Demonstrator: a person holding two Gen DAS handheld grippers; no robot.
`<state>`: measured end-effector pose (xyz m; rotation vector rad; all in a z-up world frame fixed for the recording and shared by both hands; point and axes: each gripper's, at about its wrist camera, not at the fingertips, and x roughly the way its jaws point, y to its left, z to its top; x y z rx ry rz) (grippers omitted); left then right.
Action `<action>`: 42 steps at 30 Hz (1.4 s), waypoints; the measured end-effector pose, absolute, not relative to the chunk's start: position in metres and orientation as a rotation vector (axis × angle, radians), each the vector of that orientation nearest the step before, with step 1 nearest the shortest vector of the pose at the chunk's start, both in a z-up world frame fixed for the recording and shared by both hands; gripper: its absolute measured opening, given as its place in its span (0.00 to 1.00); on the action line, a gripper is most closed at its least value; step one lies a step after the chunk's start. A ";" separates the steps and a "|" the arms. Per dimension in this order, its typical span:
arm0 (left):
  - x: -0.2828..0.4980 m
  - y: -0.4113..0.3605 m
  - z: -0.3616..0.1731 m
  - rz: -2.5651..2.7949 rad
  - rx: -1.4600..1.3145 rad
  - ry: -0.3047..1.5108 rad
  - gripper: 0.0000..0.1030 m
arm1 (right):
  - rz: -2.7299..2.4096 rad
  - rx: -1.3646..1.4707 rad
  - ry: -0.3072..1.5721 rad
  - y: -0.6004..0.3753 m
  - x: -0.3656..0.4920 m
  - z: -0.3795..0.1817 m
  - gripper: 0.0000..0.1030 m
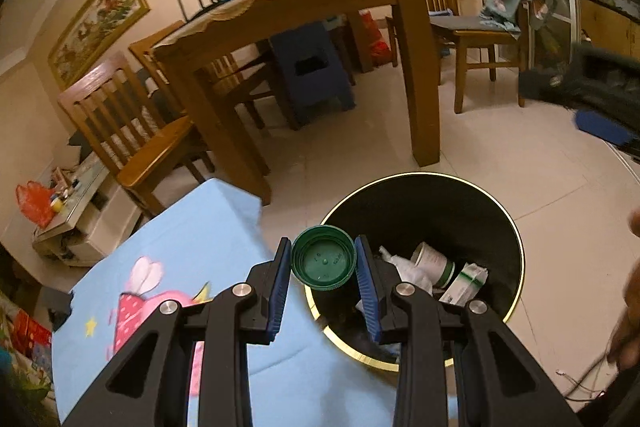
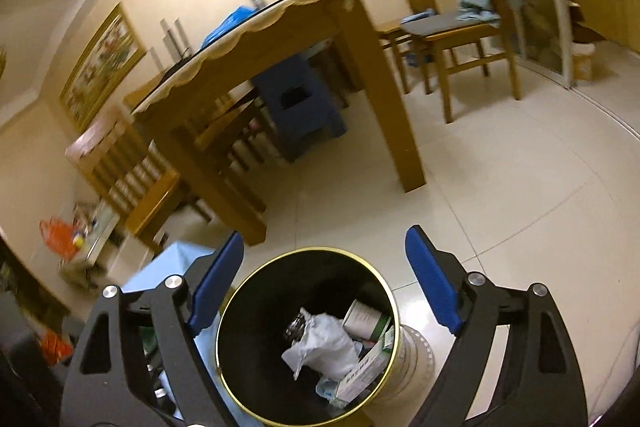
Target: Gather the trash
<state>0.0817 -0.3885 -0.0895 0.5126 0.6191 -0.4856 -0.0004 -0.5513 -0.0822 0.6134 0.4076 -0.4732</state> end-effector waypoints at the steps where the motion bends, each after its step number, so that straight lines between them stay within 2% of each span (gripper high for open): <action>1: 0.087 -0.396 -0.092 -0.492 0.518 0.628 0.29 | -0.484 0.617 0.398 -0.555 -0.003 -0.081 0.80; 10: 0.123 -0.439 -0.128 -0.503 0.541 0.731 0.29 | -0.536 0.596 0.282 -0.553 -0.021 -0.065 0.83; 12: 0.126 -0.443 -0.135 -0.504 0.557 0.749 0.44 | -0.540 0.595 0.271 -0.553 -0.023 -0.063 0.84; 13: 0.126 -0.445 -0.138 -0.501 0.565 0.747 0.58 | -0.538 0.600 0.267 -0.554 -0.025 -0.062 0.84; 14: 0.124 -0.445 -0.139 -0.500 0.568 0.739 0.62 | -0.536 0.601 0.262 -0.554 -0.026 -0.062 0.84; 24: 0.106 -0.423 -0.146 -0.511 0.558 0.772 0.69 | -0.563 0.560 0.213 -0.545 -0.039 -0.052 0.90; 26: 0.100 -0.412 -0.146 -0.501 0.552 0.777 0.76 | -0.560 0.554 0.219 -0.543 -0.037 -0.053 0.90; 32: 0.097 -0.369 -0.132 -0.421 0.518 0.776 0.86 | -0.565 0.507 0.251 -0.532 -0.023 -0.053 0.93; 42: 0.096 -0.262 -0.087 -0.186 0.462 0.676 0.86 | -0.530 0.375 0.344 -0.473 0.029 -0.060 0.94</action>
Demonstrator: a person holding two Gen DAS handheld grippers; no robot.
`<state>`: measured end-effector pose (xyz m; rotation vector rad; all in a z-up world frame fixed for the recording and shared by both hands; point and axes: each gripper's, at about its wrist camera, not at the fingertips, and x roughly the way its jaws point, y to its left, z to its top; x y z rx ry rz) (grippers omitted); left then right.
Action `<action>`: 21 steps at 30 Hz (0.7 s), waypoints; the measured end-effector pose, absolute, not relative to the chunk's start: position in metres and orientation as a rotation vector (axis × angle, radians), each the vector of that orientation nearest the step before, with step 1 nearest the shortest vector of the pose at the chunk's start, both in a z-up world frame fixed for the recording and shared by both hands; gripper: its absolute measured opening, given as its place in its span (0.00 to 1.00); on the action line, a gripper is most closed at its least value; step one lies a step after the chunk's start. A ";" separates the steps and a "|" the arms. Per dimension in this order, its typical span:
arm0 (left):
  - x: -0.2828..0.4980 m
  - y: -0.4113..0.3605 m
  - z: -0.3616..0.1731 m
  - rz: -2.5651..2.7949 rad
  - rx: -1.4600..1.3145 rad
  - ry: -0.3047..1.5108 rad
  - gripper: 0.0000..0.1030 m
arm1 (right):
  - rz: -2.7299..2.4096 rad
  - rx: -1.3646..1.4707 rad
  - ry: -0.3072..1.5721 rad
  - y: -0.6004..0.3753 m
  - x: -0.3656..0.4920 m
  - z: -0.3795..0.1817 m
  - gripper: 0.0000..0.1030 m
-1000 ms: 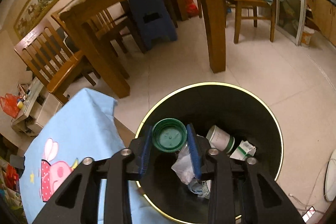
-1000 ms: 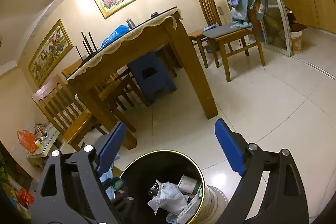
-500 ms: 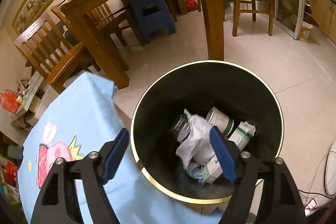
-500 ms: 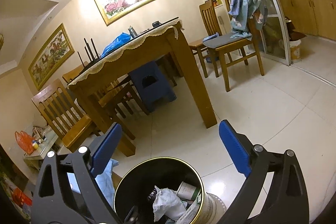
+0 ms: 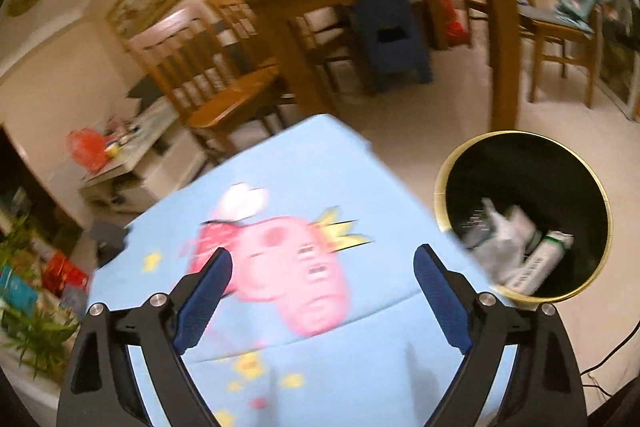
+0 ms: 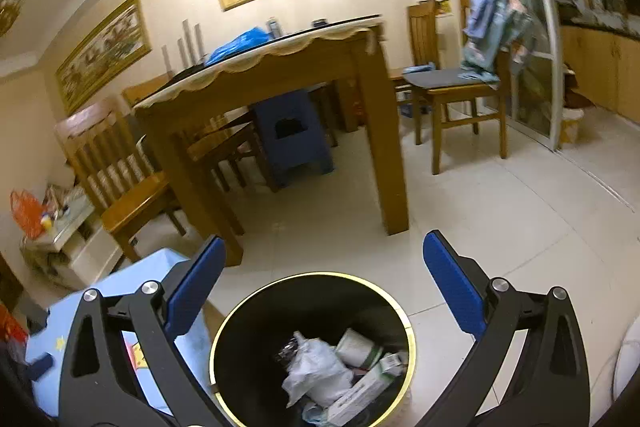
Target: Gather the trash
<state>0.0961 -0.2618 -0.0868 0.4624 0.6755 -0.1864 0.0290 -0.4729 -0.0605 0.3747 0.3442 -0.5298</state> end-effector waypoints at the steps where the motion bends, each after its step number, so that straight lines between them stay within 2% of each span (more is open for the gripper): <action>1: 0.097 -0.247 -0.083 -0.167 0.447 0.676 0.86 | -0.515 0.363 0.347 -0.466 0.034 -0.060 0.94; 7: 0.092 -0.168 -0.063 -0.052 0.360 0.658 0.86 | -0.303 0.259 0.352 -0.391 0.054 -0.056 0.94; 14: 0.063 -0.074 -0.043 0.089 0.237 0.620 0.88 | -0.064 0.095 0.494 -0.281 0.058 -0.070 0.94; 21: 0.027 -0.028 -0.020 0.104 0.158 0.558 0.90 | 0.011 -0.046 0.451 -0.183 0.030 -0.032 0.95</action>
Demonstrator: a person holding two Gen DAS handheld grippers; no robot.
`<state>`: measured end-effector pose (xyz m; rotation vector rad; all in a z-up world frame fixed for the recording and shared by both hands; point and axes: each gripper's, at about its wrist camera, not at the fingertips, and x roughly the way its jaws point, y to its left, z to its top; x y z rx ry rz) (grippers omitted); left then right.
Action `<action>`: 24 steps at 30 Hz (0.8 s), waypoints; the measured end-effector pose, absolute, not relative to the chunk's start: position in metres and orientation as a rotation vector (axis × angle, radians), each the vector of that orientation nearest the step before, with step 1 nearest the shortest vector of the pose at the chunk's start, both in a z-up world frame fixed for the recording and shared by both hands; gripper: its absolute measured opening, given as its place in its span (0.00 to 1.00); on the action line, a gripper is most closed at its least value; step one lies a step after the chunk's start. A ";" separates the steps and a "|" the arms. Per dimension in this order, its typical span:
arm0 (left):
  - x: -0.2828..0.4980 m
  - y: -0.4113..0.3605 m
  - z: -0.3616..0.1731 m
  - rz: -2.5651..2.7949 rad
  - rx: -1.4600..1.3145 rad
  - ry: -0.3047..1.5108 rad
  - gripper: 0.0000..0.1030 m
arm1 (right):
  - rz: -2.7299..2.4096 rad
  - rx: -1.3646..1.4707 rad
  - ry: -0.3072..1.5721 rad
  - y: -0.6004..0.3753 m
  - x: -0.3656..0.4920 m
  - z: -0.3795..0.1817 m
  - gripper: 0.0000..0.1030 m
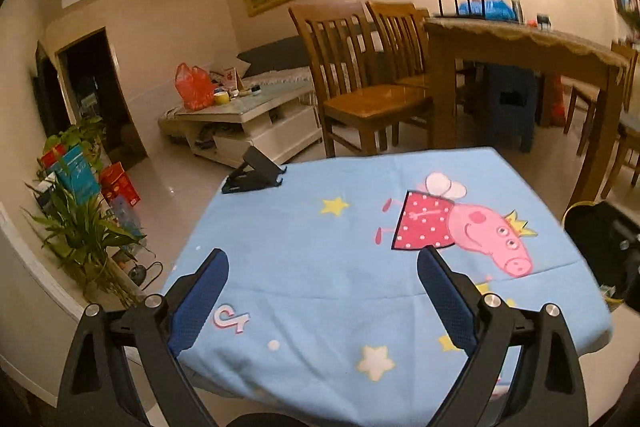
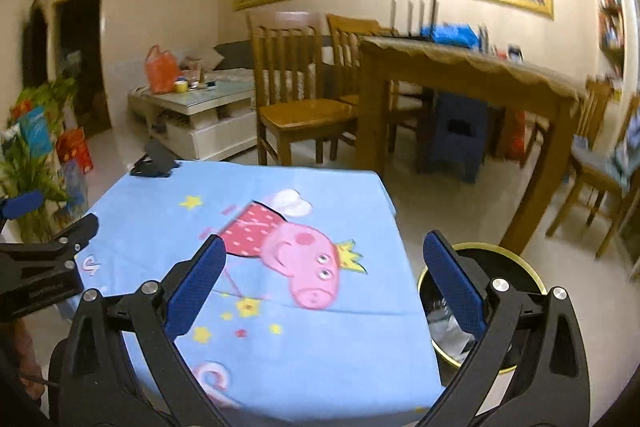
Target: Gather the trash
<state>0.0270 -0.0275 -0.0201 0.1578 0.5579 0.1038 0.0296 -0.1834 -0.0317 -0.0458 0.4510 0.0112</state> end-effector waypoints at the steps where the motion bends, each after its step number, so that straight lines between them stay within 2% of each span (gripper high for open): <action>1: 0.022 -0.024 -0.015 0.095 0.146 0.542 0.92 | 0.013 -0.057 0.445 -0.173 0.026 -0.025 0.95; 8: -0.001 -0.002 0.007 0.066 0.115 0.474 0.93 | 0.045 -0.102 0.417 -0.132 0.001 0.000 0.95; 15: 0.002 0.010 -0.008 0.042 0.078 0.527 0.93 | 0.046 -0.062 0.519 -0.128 0.006 -0.020 0.95; 24: 0.002 0.016 -0.011 0.050 0.067 0.538 0.93 | 0.050 0.003 0.559 -0.145 0.017 -0.025 0.95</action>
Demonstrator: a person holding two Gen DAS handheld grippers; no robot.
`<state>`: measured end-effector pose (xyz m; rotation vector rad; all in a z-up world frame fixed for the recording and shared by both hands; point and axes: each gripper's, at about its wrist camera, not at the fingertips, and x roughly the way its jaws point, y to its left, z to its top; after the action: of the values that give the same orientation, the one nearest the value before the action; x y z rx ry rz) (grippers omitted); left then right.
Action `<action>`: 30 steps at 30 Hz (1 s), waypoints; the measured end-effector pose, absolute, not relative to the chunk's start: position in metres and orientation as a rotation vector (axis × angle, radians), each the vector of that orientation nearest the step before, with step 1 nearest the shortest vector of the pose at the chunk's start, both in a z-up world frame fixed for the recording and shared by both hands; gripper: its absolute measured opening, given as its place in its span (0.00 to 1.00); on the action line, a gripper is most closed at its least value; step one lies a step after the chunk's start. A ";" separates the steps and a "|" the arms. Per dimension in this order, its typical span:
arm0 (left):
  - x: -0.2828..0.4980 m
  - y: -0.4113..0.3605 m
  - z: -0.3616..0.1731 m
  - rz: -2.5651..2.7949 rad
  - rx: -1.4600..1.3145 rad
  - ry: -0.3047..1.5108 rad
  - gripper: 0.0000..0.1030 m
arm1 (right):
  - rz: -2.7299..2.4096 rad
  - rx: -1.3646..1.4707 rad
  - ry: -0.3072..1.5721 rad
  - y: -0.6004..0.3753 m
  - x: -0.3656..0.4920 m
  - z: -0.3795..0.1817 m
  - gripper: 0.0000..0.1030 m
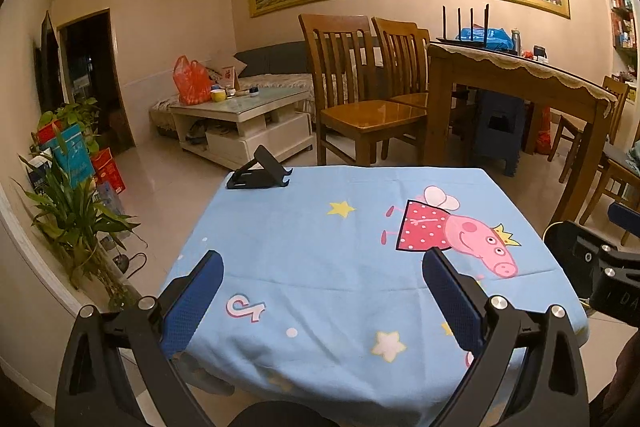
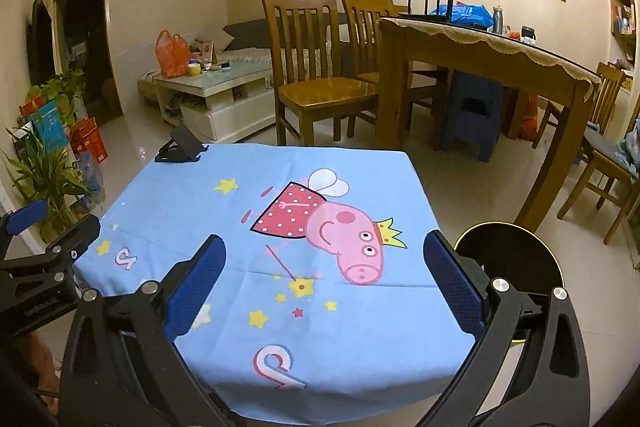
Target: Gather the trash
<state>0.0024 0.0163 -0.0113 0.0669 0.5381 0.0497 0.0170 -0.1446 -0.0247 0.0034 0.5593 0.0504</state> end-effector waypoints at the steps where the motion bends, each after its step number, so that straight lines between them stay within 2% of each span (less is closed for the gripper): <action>1: 0.002 0.016 -0.011 0.049 0.067 0.538 0.93 | 0.052 -0.001 0.561 -0.144 0.017 -0.025 0.95; 30: 0.000 0.008 -0.008 0.036 0.085 0.528 0.93 | 0.055 0.000 0.576 -0.146 0.016 -0.029 0.95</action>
<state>-0.0003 0.0078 -0.0075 0.0848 0.5276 0.0365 0.0159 -0.1460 -0.0288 0.0000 0.5762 0.0553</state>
